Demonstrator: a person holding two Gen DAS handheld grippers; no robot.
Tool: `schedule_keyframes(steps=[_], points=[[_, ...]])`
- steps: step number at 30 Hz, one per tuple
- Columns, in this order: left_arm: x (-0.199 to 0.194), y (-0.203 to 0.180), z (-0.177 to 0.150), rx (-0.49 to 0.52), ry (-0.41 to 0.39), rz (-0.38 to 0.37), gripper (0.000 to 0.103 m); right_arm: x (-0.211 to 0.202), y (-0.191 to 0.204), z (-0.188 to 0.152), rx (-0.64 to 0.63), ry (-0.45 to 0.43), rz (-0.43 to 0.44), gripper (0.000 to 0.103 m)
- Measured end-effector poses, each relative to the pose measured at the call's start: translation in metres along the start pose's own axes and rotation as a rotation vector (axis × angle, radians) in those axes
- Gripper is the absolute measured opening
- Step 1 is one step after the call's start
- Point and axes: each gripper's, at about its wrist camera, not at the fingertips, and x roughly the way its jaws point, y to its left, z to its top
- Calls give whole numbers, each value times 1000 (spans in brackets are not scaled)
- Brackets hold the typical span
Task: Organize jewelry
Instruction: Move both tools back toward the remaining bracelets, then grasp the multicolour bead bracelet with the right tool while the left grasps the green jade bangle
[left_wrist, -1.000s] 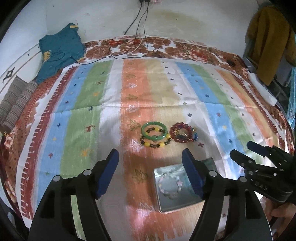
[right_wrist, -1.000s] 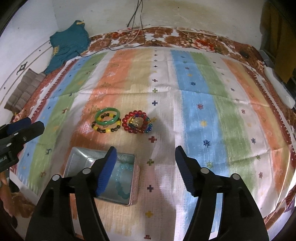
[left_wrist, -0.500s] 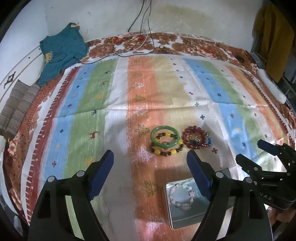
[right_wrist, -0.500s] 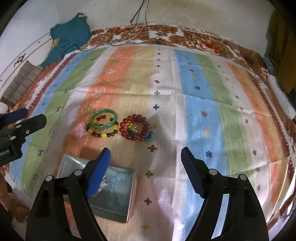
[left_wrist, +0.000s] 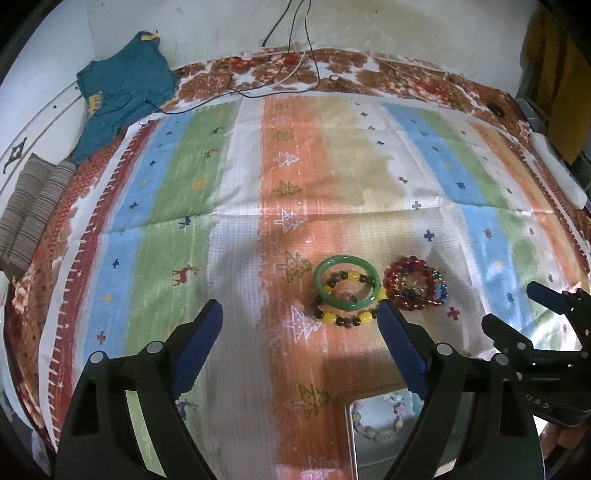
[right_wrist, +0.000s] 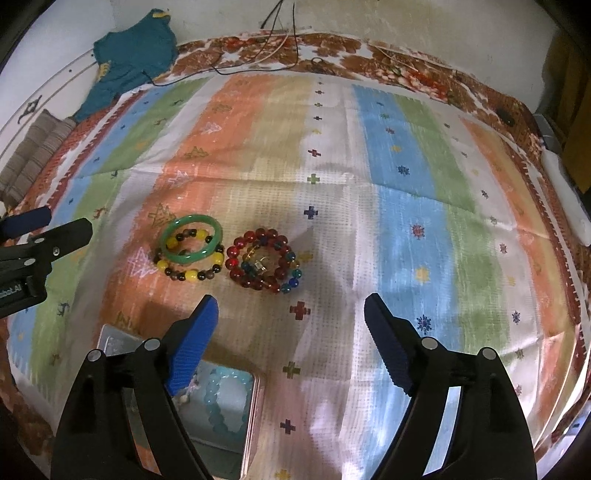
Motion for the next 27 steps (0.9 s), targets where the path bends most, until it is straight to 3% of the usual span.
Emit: schedule_keyframes(steps=[27], points=[[79, 2, 18, 27, 118, 9, 83, 49, -5, 17, -10, 91, 7, 82]])
